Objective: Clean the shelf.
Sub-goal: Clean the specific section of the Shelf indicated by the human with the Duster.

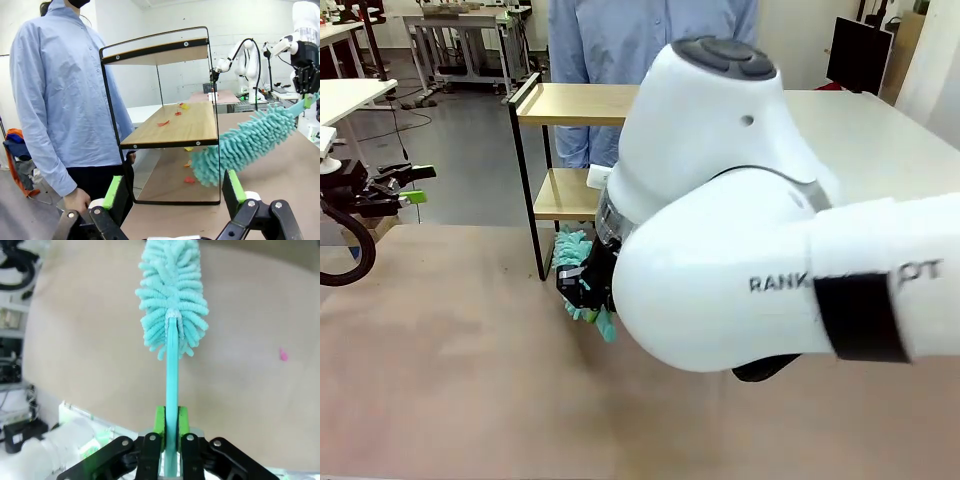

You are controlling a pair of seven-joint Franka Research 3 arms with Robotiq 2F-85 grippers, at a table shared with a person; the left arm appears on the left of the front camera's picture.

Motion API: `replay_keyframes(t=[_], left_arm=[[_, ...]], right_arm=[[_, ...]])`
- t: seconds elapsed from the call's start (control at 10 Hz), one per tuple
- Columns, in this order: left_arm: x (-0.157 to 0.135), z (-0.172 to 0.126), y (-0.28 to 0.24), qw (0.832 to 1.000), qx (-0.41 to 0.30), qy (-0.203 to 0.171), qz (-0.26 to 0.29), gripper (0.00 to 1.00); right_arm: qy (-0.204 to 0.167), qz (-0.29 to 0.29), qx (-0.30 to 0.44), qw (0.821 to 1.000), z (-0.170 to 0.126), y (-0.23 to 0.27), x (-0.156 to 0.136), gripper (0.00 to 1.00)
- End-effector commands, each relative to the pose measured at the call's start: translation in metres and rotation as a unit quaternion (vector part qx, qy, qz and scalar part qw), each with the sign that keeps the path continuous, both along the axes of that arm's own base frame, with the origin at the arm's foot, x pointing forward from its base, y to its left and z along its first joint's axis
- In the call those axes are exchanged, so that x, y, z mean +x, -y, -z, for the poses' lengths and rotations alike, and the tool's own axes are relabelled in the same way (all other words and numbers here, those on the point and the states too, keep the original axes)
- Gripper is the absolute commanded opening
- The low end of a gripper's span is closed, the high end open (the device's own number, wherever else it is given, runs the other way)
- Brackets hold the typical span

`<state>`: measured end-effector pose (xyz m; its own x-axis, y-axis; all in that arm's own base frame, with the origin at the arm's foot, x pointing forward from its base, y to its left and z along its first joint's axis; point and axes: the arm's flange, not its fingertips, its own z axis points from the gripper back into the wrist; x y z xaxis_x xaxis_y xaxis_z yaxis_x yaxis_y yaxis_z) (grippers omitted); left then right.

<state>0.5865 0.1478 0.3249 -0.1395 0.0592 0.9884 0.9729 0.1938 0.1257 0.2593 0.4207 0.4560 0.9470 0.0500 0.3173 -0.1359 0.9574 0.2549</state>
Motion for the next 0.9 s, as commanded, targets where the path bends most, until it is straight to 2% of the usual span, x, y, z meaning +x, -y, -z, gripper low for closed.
replay_keyframes(t=[0.0,0.2,0.4,0.6,0.8], left_arm=[[-0.003,-0.003,0.001,1.000,0.004,0.005,0.003,1.00],[-0.003,-0.003,0.001,1.000,0.004,0.005,0.003,1.00],[-0.003,-0.003,0.001,1.000,0.004,0.005,0.003,1.00],[-0.003,-0.003,0.001,1.000,0.004,0.005,0.003,1.00],[-0.003,-0.003,0.001,1.000,0.004,0.005,0.003,1.00]], right_arm=[[0.052,0.051,-0.013,0.997,0.020,-0.042,0.020,0.13],[0.082,0.057,-0.016,0.995,0.038,-0.063,0.036,0.13],[0.093,0.054,-0.011,0.994,0.058,-0.082,0.054,0.13],[0.081,0.056,-0.022,0.995,0.076,-0.094,0.069,0.13],[0.051,0.044,-0.033,0.997,0.102,-0.102,0.080,0.13]])
